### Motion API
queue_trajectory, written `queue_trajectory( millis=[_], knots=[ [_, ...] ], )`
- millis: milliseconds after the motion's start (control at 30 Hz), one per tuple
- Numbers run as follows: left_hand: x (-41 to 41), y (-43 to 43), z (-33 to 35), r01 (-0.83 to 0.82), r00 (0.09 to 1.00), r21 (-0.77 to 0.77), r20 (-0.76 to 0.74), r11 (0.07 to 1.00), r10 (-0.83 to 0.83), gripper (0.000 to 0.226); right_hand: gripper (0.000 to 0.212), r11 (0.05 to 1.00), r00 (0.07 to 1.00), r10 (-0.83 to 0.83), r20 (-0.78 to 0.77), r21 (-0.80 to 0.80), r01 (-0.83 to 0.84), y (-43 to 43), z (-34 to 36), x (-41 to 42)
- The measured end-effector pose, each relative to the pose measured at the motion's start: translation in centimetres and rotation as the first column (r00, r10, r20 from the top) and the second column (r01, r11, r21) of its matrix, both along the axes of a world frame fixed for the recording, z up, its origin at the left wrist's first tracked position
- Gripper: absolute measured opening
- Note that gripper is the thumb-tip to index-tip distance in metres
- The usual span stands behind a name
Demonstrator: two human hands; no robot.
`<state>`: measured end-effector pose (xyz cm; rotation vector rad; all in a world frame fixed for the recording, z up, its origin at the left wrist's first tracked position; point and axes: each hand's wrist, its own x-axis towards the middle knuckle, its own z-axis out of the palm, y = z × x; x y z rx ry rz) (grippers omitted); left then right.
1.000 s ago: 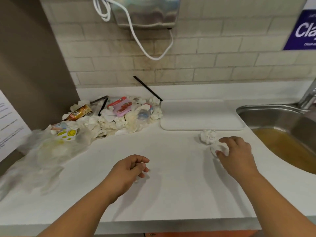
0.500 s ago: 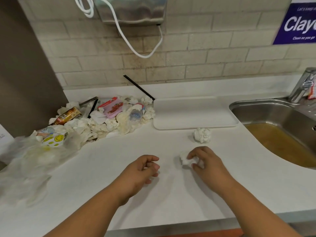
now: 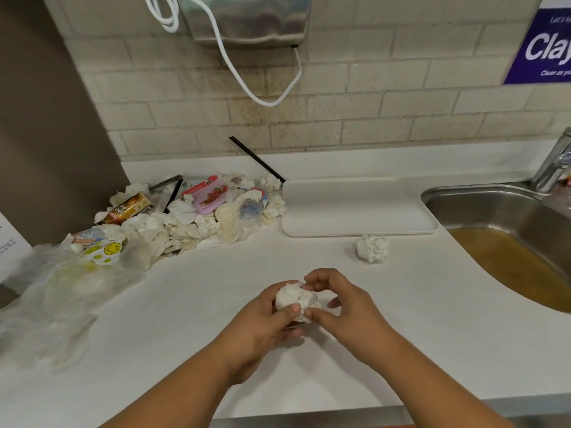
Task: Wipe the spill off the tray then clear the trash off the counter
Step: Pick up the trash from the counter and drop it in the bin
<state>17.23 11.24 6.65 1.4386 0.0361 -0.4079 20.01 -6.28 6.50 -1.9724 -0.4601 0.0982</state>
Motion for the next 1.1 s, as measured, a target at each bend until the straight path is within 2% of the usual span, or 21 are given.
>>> queue_trajectory(
  millis=[133, 267, 333, 433, 500, 633, 767, 867, 967, 1100],
  knots=[
    [-0.4, 1.1, -0.1, -0.123, 0.992, 0.056, 0.018, 0.991, 0.122, 0.030, 0.033, 0.999, 0.998, -0.001, 0.068, -0.042, 0.004, -0.3, 0.0, 0.9],
    [-1.1, 3.4, -0.1, -0.237, 0.971, 0.186, 0.080, 0.953, 0.226, 0.026, 0.024, 0.973, 0.962, -0.189, 0.197, -0.096, 0.211, -2.3, -0.5, 4.2],
    [-1.5, 4.9, -0.1, -0.313, 0.949, 0.195, 0.092, 0.929, 0.301, 0.025, 0.024, 0.911, 0.906, -0.307, 0.292, -0.187, 0.369, -3.8, -0.7, 6.6],
    [-2.1, 6.6, -0.2, -0.427, 0.904, 0.170, 0.090, 0.888, 0.417, 0.020, 0.042, 0.755, 0.854, -0.410, 0.320, -0.406, 0.515, -5.8, -1.1, 9.8],
    [-2.5, 7.2, -0.2, -0.475, 0.880, 0.155, 0.083, 0.866, 0.468, 0.020, 0.051, 0.689, 0.865, -0.438, 0.245, -0.527, 0.498, -6.3, -1.4, 11.1],
    [-3.6, 7.8, 0.1, -0.493, 0.870, 0.185, 0.101, 0.850, 0.482, 0.024, 0.059, 0.607, 0.915, -0.387, 0.112, -0.716, 0.344, -5.8, -2.2, 12.3],
    [-5.0, 8.5, -0.1, -0.543, 0.839, 0.208, 0.112, 0.813, 0.532, 0.022, 0.044, 0.670, 0.903, -0.406, 0.138, -0.628, 0.397, -4.2, -2.8, 11.9],
    [-6.3, 9.5, -0.3, -0.570, 0.821, 0.217, 0.114, 0.792, 0.559, 0.024, 0.042, 0.775, 0.911, -0.393, 0.129, -0.487, 0.403, -1.7, -2.2, 11.0],
    [-7.6, 10.8, -0.3, -0.609, 0.792, 0.212, 0.111, 0.764, 0.601, 0.020, 0.044, 0.877, 0.957, -0.272, 0.103, -0.383, 0.290, 1.7, -1.5, 9.2],
    [-9.6, 13.2, -0.1, -0.652, 0.757, 0.201, 0.133, 0.731, 0.639, 0.018, 0.045, 0.944, 0.987, -0.064, 0.145, -0.312, 0.107, 6.6, -0.3, 5.5]
  ],
)
